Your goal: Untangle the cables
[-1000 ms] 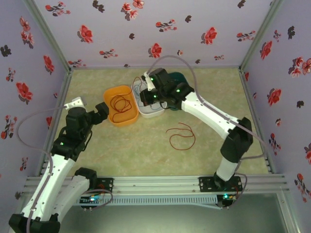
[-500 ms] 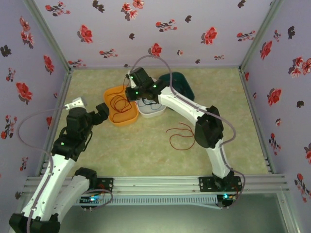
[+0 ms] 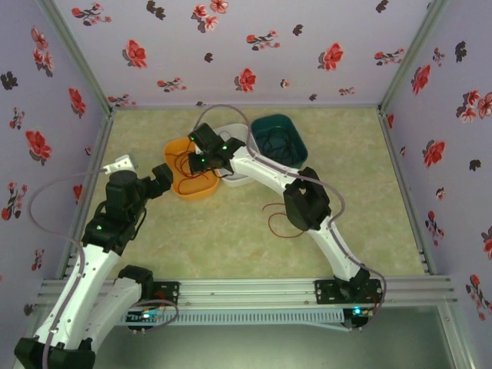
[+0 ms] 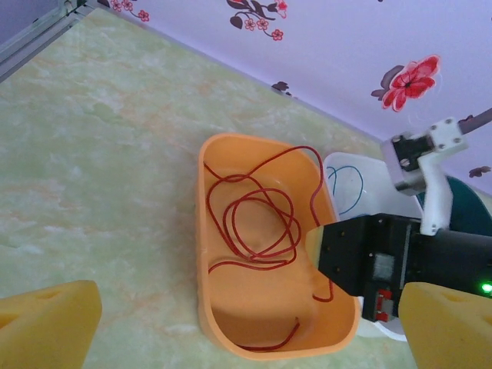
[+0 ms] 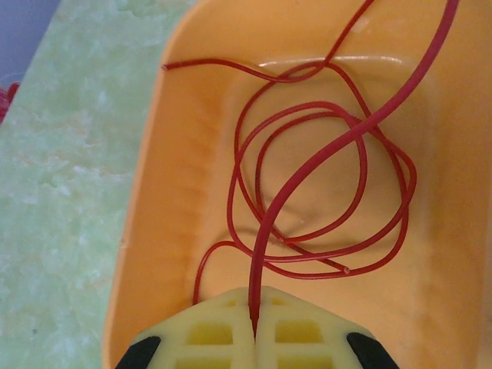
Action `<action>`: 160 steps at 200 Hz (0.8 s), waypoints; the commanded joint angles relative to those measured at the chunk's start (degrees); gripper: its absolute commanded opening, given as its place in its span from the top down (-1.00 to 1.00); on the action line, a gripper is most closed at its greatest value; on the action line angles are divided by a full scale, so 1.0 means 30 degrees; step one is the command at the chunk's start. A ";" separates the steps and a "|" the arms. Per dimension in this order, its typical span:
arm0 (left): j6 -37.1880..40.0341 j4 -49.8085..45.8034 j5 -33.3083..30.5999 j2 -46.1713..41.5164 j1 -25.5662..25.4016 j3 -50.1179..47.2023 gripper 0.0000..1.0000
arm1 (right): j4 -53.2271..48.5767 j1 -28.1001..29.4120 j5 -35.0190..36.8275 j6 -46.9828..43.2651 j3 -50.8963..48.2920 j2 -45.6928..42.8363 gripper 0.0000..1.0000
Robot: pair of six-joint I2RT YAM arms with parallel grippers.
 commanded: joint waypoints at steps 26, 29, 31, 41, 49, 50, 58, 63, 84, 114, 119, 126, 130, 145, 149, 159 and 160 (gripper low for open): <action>0.0475 0.0434 0.0023 0.0351 0.0194 -0.0332 -0.99 | -0.0257 0.0053 -0.1169 0.0862 0.1077 0.1542 1.00; 0.0484 0.0441 0.0052 0.0402 0.0188 -0.0332 -0.99 | -0.0348 0.0058 -0.1227 0.0847 0.1131 0.1615 1.00; 0.0469 0.0431 0.0073 0.0451 0.0188 -0.0332 -0.99 | -0.0384 0.0060 -0.1268 0.0872 0.1162 0.1671 1.00; 0.0499 0.0454 0.0179 0.0602 0.0201 -0.0303 -0.99 | -0.0542 0.0050 -0.1468 0.0883 0.1251 0.1895 0.99; 0.0528 0.0460 0.0285 0.0764 0.0204 -0.0252 -0.99 | -0.0591 0.0041 -0.1692 0.0883 0.1231 0.1963 0.97; 0.0525 0.0468 0.0319 0.0781 0.0206 -0.0248 -0.99 | -0.0606 0.0056 -0.1721 0.0877 0.1216 0.1978 0.97; 0.0567 0.0475 0.0425 0.0907 0.0182 -0.0201 -0.99 | -0.0610 0.0053 -0.1926 0.0759 0.1145 0.1965 0.95; 0.0569 0.0431 0.0494 0.0993 0.0178 -0.0142 -0.99 | -0.0689 0.0098 -0.2008 0.0655 0.1110 0.1899 0.92; 0.0658 0.0221 0.0760 0.1284 0.0193 0.0096 -0.99 | -0.0233 0.0170 -0.2107 0.0195 0.0131 0.0981 0.75; 0.0683 0.0120 0.0844 0.1443 0.0168 0.0310 -0.99 | 0.0484 0.0194 -0.1428 -0.0462 -0.1675 -0.1130 0.40; 0.0670 0.0102 0.0869 0.1494 0.0201 0.0363 -0.99 | 0.0520 0.0194 -0.1267 -0.0544 -0.1911 -0.1463 0.34; 0.0671 0.0087 0.0935 0.1529 0.0179 0.0421 -0.99 | 0.0565 0.0188 -0.1071 -0.0613 -0.2401 -0.1976 0.28; 0.0684 0.0072 0.0979 0.1573 0.0188 0.0469 -0.99 | 0.0579 0.0175 -0.0977 -0.0631 -0.2653 -0.2289 0.25; 0.0703 0.0090 0.1275 0.1811 0.0184 0.0670 -0.99 | 0.1031 0.0132 -0.0636 -0.0633 -0.3840 -0.3447 0.14; 0.0712 0.0093 0.1330 0.1898 0.0191 0.0719 -0.99 | 0.1147 0.0106 -0.0542 -0.0599 -0.4190 -0.3714 0.11; 0.0671 0.0130 0.1636 0.2140 0.0161 0.0890 -0.99 | 0.1424 0.0079 -0.0344 -0.0499 -0.5037 -0.4481 0.06; 0.0670 0.0142 0.1668 0.2172 0.0170 0.0909 -0.99 | 0.1441 0.0075 -0.0330 -0.0488 -0.5141 -0.4584 0.05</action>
